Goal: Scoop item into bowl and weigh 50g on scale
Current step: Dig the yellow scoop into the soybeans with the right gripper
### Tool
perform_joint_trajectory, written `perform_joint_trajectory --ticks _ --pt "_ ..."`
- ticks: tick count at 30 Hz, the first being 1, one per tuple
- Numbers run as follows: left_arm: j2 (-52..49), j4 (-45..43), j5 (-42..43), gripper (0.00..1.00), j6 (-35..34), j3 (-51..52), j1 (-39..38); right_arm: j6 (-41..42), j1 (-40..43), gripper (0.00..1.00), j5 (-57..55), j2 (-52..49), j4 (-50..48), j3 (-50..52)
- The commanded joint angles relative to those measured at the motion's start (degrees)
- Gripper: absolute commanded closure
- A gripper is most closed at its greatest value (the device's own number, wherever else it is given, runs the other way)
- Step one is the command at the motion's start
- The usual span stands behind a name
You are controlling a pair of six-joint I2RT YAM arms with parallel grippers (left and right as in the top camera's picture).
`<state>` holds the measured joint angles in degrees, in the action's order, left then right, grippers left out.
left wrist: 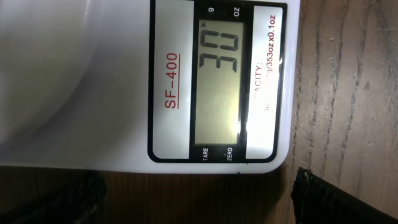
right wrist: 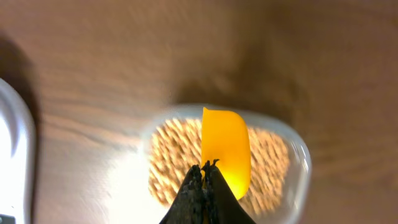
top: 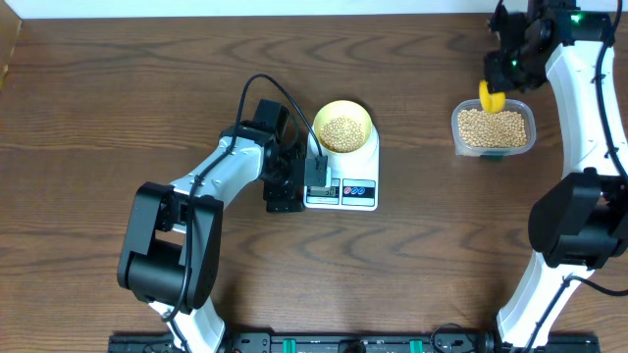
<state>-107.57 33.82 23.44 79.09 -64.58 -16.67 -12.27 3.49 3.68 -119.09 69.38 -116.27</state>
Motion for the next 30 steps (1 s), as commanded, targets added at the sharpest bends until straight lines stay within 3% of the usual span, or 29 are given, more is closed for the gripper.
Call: perform_joint_trajectory --ticks 1,16,30 --pt "-0.35 0.11 -0.11 0.03 -0.48 0.72 0.04 0.7 -0.11 0.99 -8.48 0.74 2.29 -0.17" --pt "-0.35 0.11 -0.13 0.03 -0.5 0.72 0.04 1.09 -0.04 0.99 -12.79 0.68 1.88 3.15" --pt "-0.35 0.11 -0.13 0.02 -0.5 0.72 0.04 1.11 1.03 0.99 -11.89 0.68 -7.28 11.76"
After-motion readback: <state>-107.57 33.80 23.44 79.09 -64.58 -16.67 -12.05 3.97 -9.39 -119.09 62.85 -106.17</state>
